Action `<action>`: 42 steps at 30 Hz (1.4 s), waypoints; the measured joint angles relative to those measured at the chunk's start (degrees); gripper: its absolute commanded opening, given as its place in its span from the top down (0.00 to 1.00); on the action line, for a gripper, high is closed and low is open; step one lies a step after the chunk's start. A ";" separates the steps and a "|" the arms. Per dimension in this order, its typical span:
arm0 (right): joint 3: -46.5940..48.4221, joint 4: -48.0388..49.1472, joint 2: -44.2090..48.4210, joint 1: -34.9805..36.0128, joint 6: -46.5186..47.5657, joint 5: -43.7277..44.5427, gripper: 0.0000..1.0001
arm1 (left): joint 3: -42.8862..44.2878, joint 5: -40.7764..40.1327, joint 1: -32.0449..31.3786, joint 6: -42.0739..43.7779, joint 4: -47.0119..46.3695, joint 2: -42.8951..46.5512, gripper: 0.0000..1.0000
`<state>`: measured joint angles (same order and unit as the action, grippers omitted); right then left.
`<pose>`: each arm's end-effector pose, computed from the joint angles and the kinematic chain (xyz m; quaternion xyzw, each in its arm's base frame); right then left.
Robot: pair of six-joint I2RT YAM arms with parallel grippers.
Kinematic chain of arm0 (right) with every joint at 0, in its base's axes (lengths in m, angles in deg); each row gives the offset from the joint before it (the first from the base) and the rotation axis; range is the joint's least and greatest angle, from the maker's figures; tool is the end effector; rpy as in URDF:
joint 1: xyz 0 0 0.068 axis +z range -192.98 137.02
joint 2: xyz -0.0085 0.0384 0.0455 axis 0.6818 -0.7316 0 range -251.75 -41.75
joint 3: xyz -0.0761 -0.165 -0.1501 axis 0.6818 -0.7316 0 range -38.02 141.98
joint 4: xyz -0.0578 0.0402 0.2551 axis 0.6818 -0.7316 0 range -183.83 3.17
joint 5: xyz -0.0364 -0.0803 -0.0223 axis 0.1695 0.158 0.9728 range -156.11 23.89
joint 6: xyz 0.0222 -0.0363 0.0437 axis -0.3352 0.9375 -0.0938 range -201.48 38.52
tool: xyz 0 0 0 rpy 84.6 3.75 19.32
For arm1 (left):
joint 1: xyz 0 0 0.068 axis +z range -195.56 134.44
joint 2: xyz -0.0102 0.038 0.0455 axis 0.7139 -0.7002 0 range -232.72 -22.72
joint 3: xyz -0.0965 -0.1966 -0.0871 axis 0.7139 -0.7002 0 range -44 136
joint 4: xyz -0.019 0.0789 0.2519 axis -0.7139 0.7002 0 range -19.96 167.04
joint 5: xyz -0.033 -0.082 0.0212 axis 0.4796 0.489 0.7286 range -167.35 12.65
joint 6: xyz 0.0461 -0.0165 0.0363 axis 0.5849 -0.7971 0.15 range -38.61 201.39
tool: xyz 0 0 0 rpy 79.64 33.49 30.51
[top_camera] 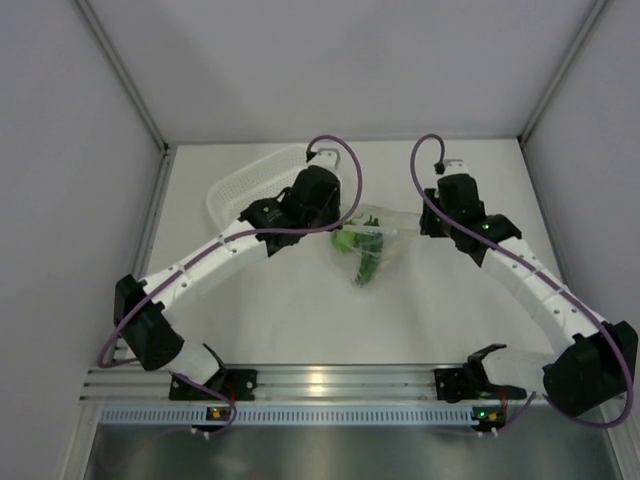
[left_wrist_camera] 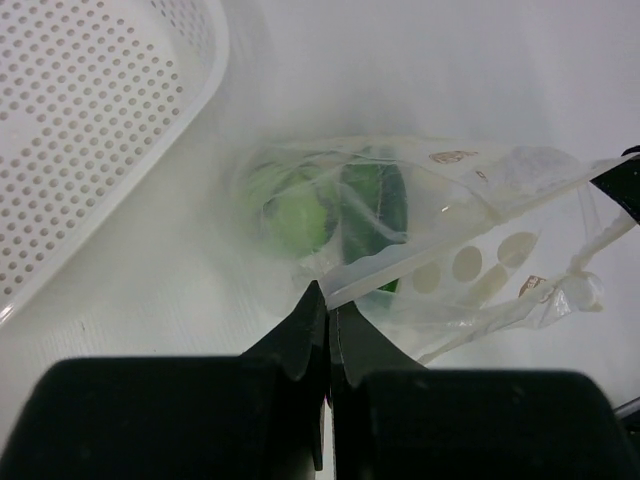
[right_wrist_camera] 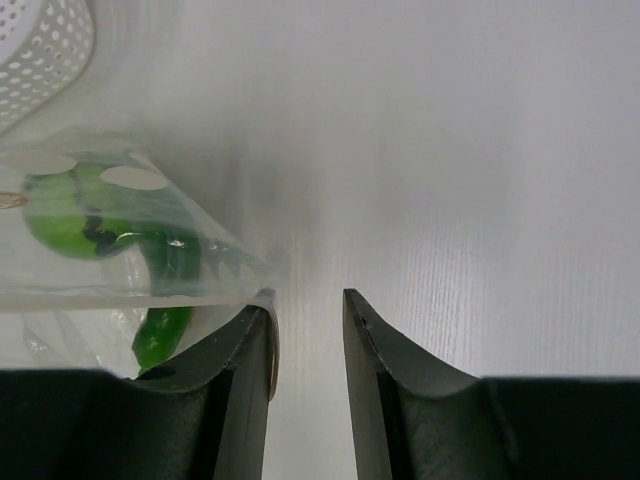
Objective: Open the zip-top bag and remove the fake food
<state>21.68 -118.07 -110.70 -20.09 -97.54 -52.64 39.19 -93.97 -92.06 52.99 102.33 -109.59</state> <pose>0.2656 0.1005 0.2663 -0.0047 0.9031 0.0383 0.4276 0.2536 -0.2483 0.3134 0.0738 0.8809 -0.1712 0.4351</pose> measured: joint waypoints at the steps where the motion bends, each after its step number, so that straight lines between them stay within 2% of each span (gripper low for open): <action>1: -0.02 0.07 0.28 -0.57 0.09 -1.38 0.67 | -0.33 0.52 0.00 0.00 -0.22 0.42 1.00; 9: 0.46 -0.52 2.80 -1.40 1.03 -14.32 0.64 | 1.07 5.33 2.27 -1.16 0.57 0.24 1.00; 14: 5.40 -3.19 1.57 2.34 1.46 -15.10 0.65 | 3.85 5.88 1.55 -4.81 0.74 -4.22 1.00; 20: 13.97 -5.18 1.07 7.02 1.49 -13.31 0.66 | 5.33 6.58 -0.17 -10.23 0.66 -8.70 1.00; 25: 14.88 -3.34 0.48 11.50 -0.28 -13.88 0.72 | 5.79 6.51 -0.87 -13.40 0.39 -10.29 1.00; 30: 11.78 1.73 -3.76 13.79 -5.18 -11.06 0.76 | 5.79 5.68 -1.07 -15.41 0.26 -10.38 1.00; 35: 4.96 6.25 -8.46 15.65 -10.03 -5.55 0.76 | 5.57 4.57 -1.09 -16.74 0.13 -10.36 1.00; 42: 2.54 12.39 -13.07 18.21 -15.19 0.26 0.76 | 3.89 4.57 -1.18 -18.10 -1.29 -10.12 1.00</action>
<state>24.21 -105.68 -123.77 -1.88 -112.73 -52.38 43.09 -89.40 -93.24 34.89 101.04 -119.71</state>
